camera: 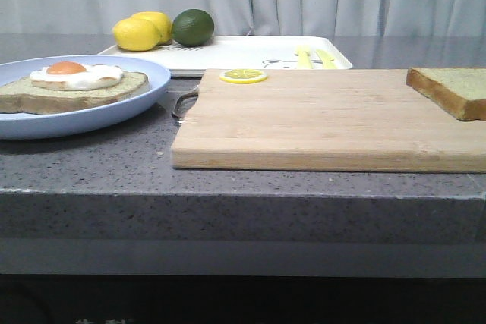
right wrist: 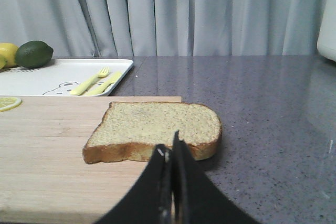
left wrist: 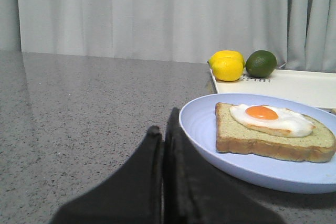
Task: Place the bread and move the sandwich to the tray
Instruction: 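Move the right gripper down toward the bread slice on the cutting board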
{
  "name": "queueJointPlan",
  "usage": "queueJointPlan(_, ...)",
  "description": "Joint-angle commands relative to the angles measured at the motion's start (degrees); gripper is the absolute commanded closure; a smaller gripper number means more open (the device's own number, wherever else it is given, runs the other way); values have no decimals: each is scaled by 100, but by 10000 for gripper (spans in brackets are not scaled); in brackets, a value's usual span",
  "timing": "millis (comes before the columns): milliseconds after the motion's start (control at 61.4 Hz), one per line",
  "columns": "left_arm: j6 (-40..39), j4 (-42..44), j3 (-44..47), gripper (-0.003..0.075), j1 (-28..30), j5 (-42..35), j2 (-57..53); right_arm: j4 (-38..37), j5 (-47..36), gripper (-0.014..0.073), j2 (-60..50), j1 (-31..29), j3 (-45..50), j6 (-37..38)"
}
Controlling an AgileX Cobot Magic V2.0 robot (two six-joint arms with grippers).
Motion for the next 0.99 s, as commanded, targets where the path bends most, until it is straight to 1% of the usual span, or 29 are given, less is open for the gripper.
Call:
queueJointPlan(0,-46,-41,9,741,-31,-452,-119,-75,-451,662,-107,-26,-18,-40)
queueJointPlan(456,-46,-41,9,741,-31,-452,-119,-75,-467,662,-107,-26,-18,-40)
queueJointPlan(668,-46,-41,9,741,-31,-452,-119,-75,-824,662,-107,-26,-18,-40)
queueJointPlan(847,-46,-41,-1,741,-31,-689,-119,-69,-1169,662,-107,-26,-45,-40)
queueJointPlan(896,-46,-41,-46,741,-31,-739,-119,-32,-1104,662,-107,-26,-131,-40)
queueJointPlan(977,-46,-55,-258,741,-31,-756,-119,93,-711,662,-107,-26,-407,-40)
